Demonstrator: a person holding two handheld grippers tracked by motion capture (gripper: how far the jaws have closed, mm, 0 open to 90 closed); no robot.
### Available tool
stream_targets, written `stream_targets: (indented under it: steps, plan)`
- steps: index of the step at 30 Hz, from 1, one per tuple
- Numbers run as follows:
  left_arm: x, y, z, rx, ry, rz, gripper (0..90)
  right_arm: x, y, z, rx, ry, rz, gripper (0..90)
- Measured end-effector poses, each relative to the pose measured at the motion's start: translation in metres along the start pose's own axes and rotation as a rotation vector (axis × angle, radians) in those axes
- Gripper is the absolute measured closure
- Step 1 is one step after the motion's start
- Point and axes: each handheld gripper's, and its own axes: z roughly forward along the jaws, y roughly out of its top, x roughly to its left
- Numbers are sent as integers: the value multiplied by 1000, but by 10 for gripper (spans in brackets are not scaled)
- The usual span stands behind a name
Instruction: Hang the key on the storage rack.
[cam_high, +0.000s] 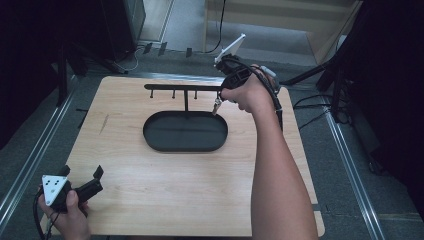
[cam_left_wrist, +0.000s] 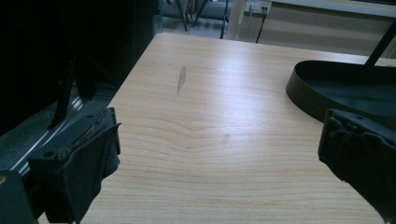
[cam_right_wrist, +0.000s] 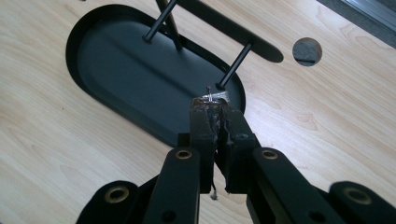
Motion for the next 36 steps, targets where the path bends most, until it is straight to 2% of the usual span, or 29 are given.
stream_targets:
  steps: [11, 18, 24, 26, 27, 28, 35, 36]
  plan:
    - [0, 0, 0, 5, 0, 3, 0, -3, 11, 8, 1, -34, 12, 851]
    - [0, 0, 0, 7, -1, 6, 0, -11, 14, 12, -37, -65, 35, 851]
    - [-1, 0, 1, 3, 1, 14, 0, -14, 14, 15, -50, -66, 59, 848]
    - [-1, 0, 1, 3, 0, 15, 0, -16, 14, 15, -63, -91, 64, 843]
    - [-1, 0, 1, 4, -3, 15, 0, -18, 14, 14, -72, -92, 84, 826]
    - [-1, 0, 1, 3, 0, 11, 0, -23, 12, 12, -103, -120, 127, 741]
    - [-2, 0, 1, 1, 3, 15, 0, -36, 0, 6, -121, -137, 184, 672]
    - [-1, 0, 1, 2, 1, 13, 0, -39, -6, 4, -119, -156, 198, 643]
